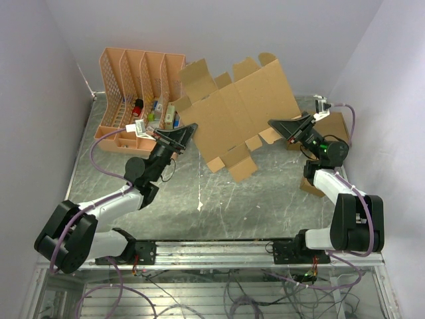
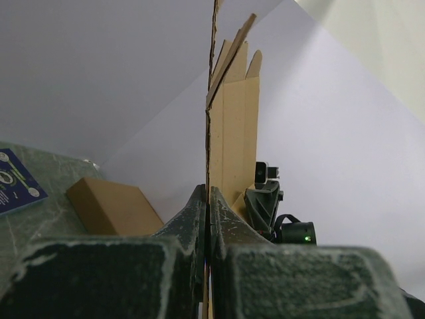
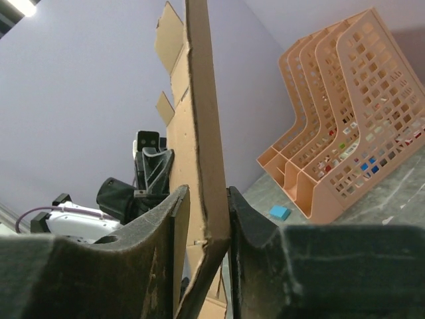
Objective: Fold the paper box
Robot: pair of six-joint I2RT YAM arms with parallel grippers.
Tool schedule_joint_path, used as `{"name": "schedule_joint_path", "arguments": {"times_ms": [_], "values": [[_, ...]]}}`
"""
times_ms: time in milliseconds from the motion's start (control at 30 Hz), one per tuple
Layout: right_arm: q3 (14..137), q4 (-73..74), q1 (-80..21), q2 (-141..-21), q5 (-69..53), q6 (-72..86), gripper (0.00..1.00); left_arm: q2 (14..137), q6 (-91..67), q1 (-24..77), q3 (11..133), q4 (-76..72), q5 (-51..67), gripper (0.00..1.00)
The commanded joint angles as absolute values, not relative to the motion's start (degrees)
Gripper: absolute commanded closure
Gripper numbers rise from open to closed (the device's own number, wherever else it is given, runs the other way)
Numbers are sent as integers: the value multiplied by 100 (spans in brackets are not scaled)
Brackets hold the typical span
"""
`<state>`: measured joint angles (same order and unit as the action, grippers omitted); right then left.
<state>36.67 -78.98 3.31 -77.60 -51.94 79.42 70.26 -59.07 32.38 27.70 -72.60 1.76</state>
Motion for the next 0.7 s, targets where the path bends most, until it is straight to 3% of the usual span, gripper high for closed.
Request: {"name": "schedule_joint_path", "arguments": {"times_ms": [0, 667], "values": [[3831, -7797, 360, -7674, -5311, 7648, 74, 6933, -5688, 3178, 2971, -7312, 316, 93], [3880, -7630, 361, -7628, -5405, 7379, 83, 6825, -5664, 3085, 2953, -7184, 322, 93]]}}
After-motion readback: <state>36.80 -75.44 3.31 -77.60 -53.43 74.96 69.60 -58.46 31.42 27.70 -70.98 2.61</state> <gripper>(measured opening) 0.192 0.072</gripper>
